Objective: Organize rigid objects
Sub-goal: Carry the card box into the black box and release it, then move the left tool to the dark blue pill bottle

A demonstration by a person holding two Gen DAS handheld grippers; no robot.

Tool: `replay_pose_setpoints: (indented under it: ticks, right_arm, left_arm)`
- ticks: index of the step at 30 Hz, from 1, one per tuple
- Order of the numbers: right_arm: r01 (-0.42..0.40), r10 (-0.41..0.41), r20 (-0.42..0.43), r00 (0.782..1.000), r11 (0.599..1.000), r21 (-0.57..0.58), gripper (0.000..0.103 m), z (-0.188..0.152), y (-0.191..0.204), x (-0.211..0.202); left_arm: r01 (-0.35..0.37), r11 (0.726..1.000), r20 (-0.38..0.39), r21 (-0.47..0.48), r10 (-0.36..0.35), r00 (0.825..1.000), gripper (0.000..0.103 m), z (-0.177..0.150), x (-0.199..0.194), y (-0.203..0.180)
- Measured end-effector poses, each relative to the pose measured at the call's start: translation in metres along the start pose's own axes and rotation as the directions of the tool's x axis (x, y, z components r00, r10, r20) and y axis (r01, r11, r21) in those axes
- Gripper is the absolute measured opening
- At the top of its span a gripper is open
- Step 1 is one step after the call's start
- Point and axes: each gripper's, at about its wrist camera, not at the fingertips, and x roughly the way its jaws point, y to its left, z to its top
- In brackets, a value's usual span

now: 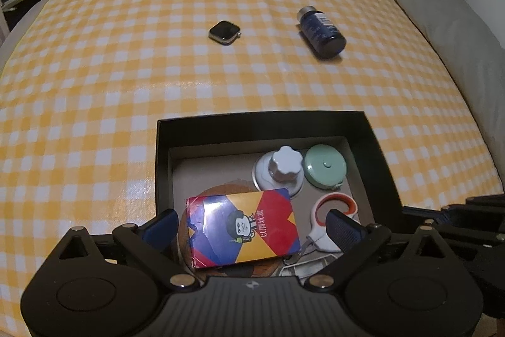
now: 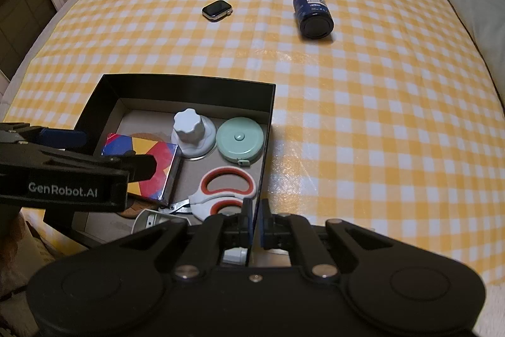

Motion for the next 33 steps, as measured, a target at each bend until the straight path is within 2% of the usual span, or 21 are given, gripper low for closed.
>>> replay_pose_setpoints:
  ticks: [6, 16, 23, 26, 28, 30, 33]
  right_arm:
    - [0.006, -0.006, 0.016, 1.000, 1.000, -0.004, 0.004, -0.001, 0.002, -0.003]
    - [0.028, -0.027, 0.074, 0.997, 1.000, -0.003, 0.000, -0.004, 0.001, -0.021]
    - [0.013, -0.012, 0.049, 0.999, 1.000, -0.009, 0.001, -0.006, 0.004, -0.016]
    - [-0.001, 0.001, 0.048, 0.999, 1.000, 0.008, 0.005, -0.005, 0.002, -0.016]
    - [-0.022, 0.020, 0.051, 0.999, 0.999, 0.030, 0.012, -0.004, -0.001, -0.017]
    - [-0.038, 0.035, 0.055, 0.998, 0.998, 0.050, 0.024, -0.004, -0.003, -0.019]
    - [-0.040, 0.038, 0.036, 0.999, 0.998, 0.049, 0.025, -0.004, -0.002, -0.015]
  left_arm:
    - [0.004, 0.999, 0.025, 0.035, -0.005, 1.000, 0.100, 0.001, -0.012, -0.004]
    - [0.008, 1.000, 0.095, -0.015, -0.006, 0.995, 0.100, 0.015, -0.035, 0.006]
    - [-0.002, 1.000, 0.132, -0.031, 0.006, 0.991, 0.100, 0.025, -0.039, 0.013]
    - [-0.001, 0.999, 0.127, -0.034, 0.006, 0.992, 0.100, 0.026, -0.038, 0.015]
    - [0.000, 0.999, 0.129, -0.033, 0.005, 0.992, 0.100, 0.026, -0.038, 0.014]
    - [0.000, 0.999, 0.134, -0.033, 0.004, 0.991, 0.100, 0.026, -0.037, 0.014]
    - [0.004, 1.000, 0.136, -0.030, 0.000, 0.991, 0.100, 0.027, -0.036, 0.014]
